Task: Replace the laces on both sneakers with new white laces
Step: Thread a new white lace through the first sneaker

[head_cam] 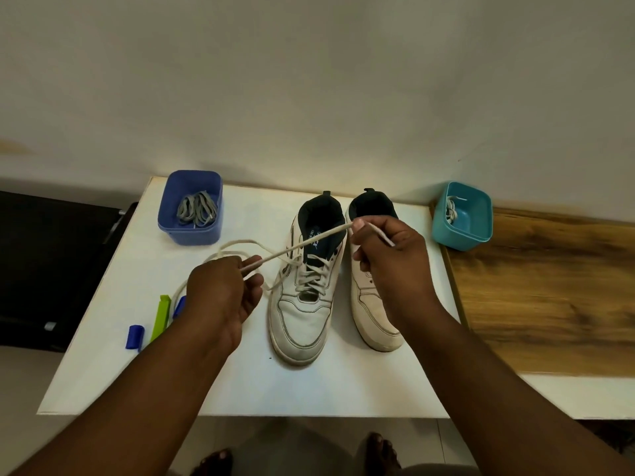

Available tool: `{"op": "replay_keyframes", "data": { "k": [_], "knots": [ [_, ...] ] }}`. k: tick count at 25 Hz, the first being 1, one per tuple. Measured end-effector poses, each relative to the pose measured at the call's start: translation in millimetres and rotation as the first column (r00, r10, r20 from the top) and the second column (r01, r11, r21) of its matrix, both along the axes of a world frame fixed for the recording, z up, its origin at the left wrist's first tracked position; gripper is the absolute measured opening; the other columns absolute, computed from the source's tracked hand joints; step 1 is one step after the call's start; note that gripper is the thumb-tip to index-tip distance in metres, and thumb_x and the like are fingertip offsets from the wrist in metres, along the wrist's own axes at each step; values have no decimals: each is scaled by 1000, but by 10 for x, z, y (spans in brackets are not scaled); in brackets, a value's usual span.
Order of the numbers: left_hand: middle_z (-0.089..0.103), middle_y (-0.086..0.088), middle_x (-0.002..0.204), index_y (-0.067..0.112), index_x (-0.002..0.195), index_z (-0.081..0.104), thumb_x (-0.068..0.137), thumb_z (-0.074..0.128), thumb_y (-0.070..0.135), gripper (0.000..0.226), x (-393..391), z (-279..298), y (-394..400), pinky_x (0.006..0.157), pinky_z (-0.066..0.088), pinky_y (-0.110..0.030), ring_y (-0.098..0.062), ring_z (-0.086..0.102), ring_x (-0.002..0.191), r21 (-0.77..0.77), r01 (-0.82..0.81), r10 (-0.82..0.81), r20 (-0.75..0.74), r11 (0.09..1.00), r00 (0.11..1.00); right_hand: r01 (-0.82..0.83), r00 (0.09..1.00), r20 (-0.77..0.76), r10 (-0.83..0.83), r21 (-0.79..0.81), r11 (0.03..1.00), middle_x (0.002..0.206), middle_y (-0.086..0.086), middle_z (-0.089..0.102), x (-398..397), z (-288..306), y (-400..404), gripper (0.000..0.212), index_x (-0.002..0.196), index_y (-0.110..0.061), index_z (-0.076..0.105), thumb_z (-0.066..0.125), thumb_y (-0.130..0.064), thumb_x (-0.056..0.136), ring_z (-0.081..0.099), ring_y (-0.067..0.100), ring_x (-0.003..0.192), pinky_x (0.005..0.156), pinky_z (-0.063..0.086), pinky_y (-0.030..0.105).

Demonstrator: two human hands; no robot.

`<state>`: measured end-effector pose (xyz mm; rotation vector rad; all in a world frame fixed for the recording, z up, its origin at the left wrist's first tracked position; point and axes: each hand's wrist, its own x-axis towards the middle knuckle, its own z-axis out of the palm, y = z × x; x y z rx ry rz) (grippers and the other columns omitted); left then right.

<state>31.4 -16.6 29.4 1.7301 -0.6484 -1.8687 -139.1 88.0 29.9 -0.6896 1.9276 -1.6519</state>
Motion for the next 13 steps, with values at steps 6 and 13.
{"op": "replay_keyframes", "data": {
  "k": [6, 13],
  "knots": [
    [35, -9, 155, 21, 151, 35, 98, 59, 44, 62, 5, -34, 107, 111, 36, -46, -29, 35, 141, -506, 431, -22, 629, 747, 777, -213, 957, -186, 224, 78, 974, 77, -12, 73, 103, -29, -8, 9, 92, -19, 79, 71, -16, 96, 64, -2, 72, 66, 47, 12],
    [70, 18, 105, 36, 114, 73, 95, 68, 37, 20, -77, -169, 257, 86, 51, -15, 5, 63, 98, -744, 655, -431, 551, 134, 715, -383, 839, -309, 447, 247, 890, 81, -4, 77, 183, -263, 14, 11, 85, -20, 79, 76, -9, 84, 74, 13, 77, 70, 61, 36]
  ]
}}
